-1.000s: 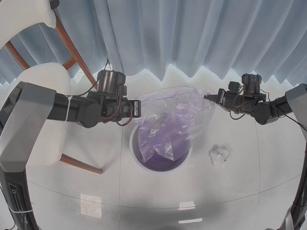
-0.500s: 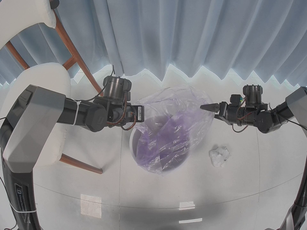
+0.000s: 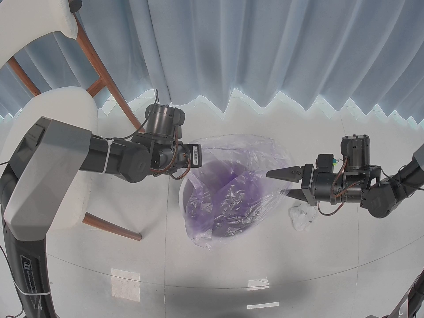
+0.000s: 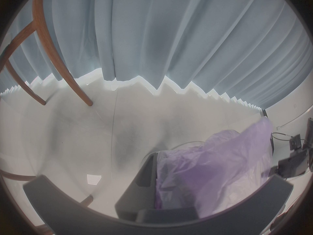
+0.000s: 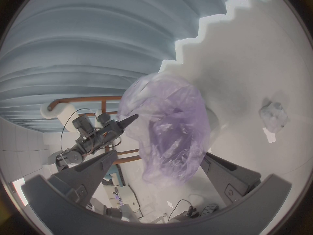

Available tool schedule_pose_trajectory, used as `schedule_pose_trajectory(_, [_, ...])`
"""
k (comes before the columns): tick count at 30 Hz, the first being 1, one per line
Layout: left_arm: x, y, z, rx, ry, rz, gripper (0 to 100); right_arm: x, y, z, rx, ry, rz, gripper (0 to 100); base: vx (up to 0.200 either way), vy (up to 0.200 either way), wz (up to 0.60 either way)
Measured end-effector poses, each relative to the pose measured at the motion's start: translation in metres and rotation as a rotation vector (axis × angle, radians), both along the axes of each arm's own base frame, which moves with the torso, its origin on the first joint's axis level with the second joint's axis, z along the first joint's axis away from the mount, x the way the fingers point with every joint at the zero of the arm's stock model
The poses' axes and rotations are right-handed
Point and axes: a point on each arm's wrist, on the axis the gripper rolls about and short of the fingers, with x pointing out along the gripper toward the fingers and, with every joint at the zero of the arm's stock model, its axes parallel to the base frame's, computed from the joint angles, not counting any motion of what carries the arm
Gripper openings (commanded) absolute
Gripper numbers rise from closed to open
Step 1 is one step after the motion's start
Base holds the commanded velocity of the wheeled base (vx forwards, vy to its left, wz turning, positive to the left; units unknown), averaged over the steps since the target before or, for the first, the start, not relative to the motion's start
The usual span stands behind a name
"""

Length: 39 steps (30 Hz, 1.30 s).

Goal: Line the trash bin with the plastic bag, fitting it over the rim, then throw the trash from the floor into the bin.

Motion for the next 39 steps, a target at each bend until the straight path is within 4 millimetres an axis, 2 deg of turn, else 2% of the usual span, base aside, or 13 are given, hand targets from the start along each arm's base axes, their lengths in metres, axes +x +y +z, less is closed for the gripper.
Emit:
schedule_pose_trajectory(6, [-0.002,-0.004,0.002,-0.002,-0.007,0.003,0,-0.018,0.014,-0.014,-0.050,0.021,-0.056,100,0.000,0.000,0.00])
schedule_pose_trajectory(14, [-0.003,-0.004,0.005,-0.009,-0.013,0.007,0,-0.030,0.014,-0.046,-0.086,0.000,-0.114,100,0.000,0.000,0.00])
schedule_pose_trajectory(23, [-0.007,-0.005,0.009,-0.015,-0.017,0.019,0,-0.028,0.019,-0.071,-0.104,-0.002,-0.128,100,0.000,0.000,0.00])
schedule_pose_trajectory(32, [-0.012,-0.011,0.011,-0.028,-0.014,0.017,0,-0.022,0.040,-0.073,-0.061,-0.076,-0.083,100,0.000,0.000,0.00])
schedule_pose_trajectory(33, [-0.012,-0.012,0.011,-0.027,-0.014,0.013,0,-0.021,0.042,-0.073,-0.058,-0.080,-0.082,0,0.000,0.000,0.00])
schedule_pose_trajectory(39, [-0.014,-0.013,0.009,-0.025,-0.008,0.022,0,-0.017,0.045,-0.074,-0.054,-0.089,-0.080,0,0.000,0.000,0.00])
